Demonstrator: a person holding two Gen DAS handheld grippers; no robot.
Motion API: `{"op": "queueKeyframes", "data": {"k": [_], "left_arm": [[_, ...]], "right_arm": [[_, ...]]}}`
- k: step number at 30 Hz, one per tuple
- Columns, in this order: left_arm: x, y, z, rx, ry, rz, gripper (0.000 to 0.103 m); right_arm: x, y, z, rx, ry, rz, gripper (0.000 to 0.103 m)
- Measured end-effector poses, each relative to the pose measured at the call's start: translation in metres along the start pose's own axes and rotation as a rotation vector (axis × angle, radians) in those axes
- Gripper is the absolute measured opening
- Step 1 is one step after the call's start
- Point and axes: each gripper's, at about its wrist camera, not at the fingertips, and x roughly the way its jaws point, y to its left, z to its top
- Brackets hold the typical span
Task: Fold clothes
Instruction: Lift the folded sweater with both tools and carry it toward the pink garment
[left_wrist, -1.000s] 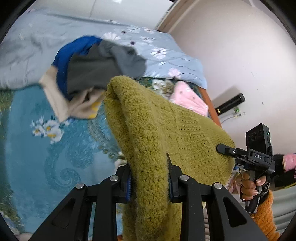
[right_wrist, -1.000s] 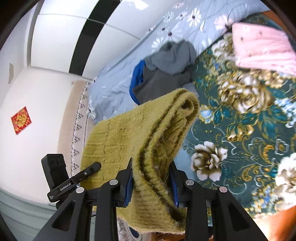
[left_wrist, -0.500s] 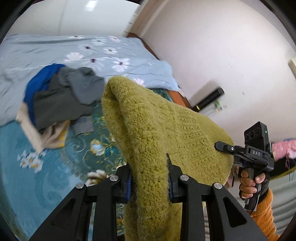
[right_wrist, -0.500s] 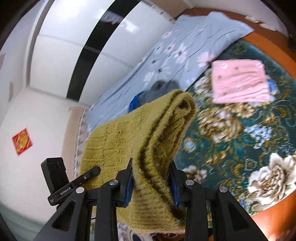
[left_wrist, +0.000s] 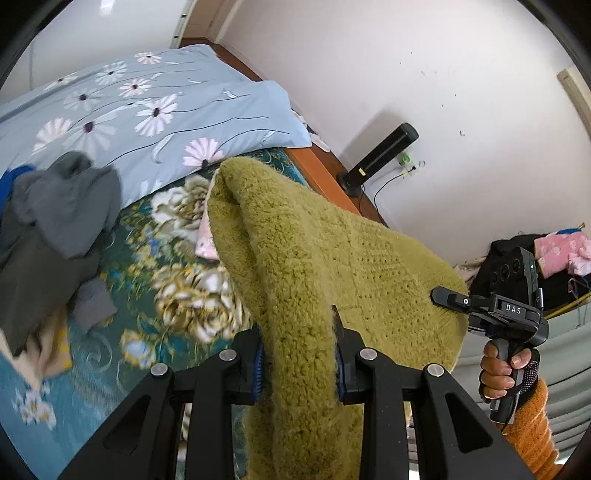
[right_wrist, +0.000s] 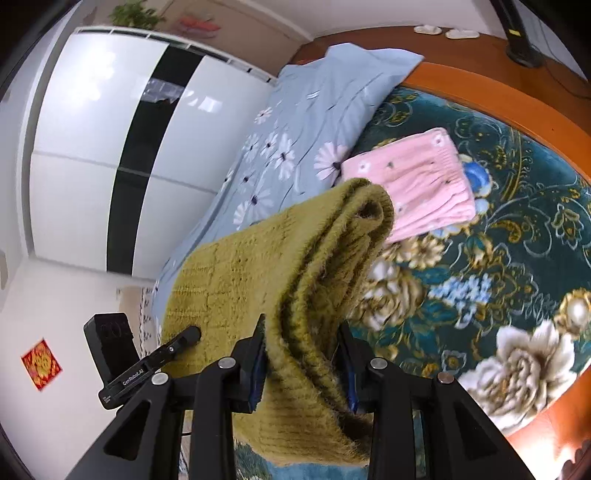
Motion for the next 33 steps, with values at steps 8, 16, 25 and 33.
{"op": "queueKeyframes", "data": {"k": [8, 16, 25, 33], "left_arm": [[0.12, 0.013, 0.079, -0.016, 0.033, 0.034, 0.03], [0.226, 0.044, 0.138, -0.046, 0.056, 0.075, 0.03], [0.304, 0.081, 0.168, -0.019, 0.08, 0.131, 0.03], [0.344, 0.115, 0.153, -0.024, 0.127, 0.153, 0.031]], "right_arm": [[0.054, -0.07, 0.1, -0.009, 0.008, -0.027, 0.035], [0.116, -0.128, 0.182, -0.038, 0.018, -0.066, 0.035], [0.179, -0.177, 0.204, 0.007, 0.017, -0.082, 0.035], [0.215, -0.211, 0.195, 0.041, 0.046, -0.117, 0.035]]}}
